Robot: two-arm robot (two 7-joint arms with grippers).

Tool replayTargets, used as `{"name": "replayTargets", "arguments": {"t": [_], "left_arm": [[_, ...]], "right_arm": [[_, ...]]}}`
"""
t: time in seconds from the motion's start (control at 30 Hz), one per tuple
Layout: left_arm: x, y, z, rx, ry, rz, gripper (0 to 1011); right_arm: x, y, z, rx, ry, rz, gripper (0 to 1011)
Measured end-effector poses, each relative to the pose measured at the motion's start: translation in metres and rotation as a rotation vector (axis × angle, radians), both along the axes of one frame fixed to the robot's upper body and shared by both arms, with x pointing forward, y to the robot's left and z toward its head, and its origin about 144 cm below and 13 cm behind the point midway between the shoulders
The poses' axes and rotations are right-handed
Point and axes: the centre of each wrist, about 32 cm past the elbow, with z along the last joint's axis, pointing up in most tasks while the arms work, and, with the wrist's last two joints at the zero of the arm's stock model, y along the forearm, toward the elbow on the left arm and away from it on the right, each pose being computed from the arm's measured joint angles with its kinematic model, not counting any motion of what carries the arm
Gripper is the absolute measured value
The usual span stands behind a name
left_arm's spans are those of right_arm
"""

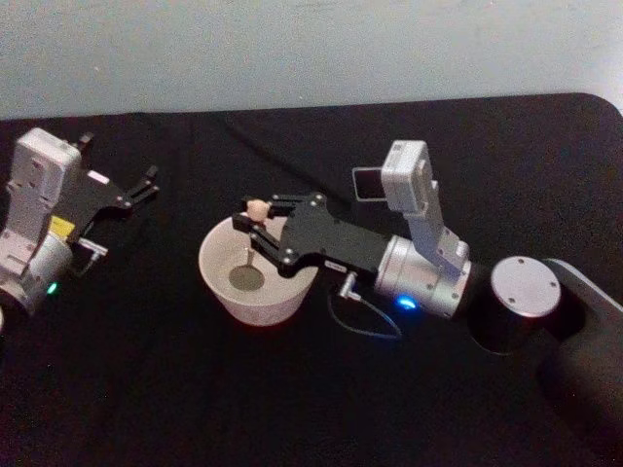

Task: Pick up the stirring spoon with one hand, stir inside the cup, then place it back in its original position.

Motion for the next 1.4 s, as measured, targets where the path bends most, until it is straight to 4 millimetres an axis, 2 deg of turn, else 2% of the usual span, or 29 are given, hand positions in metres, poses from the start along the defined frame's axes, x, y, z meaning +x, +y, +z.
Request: {"name": "replayTargets", "arguments": {"t": [0.33, 0.6, 1.0, 1.4], "left_arm": [[0.000, 0.000, 0.000, 0.000, 0.000, 0.000, 1001], [0.000, 0.000, 0.000, 0.000, 0.000, 0.000, 1002], [0.000, 0.000, 0.000, 0.000, 0.000, 0.000, 1001], [0.000, 0.000, 0.000, 0.000, 0.000, 0.000, 1001]], "right_arm": [[0.013, 0.005, 0.001, 0.008, 0.000, -0.050, 197], [0.017, -0.007, 0.000, -0.002, 0.000, -0.089, 197], [0.005, -0.027, 0.002, 0.012, 0.012, -0.088, 197], [-0.010, -0.022, 0.003, 0.011, 0.018, -0.035, 197]]}}
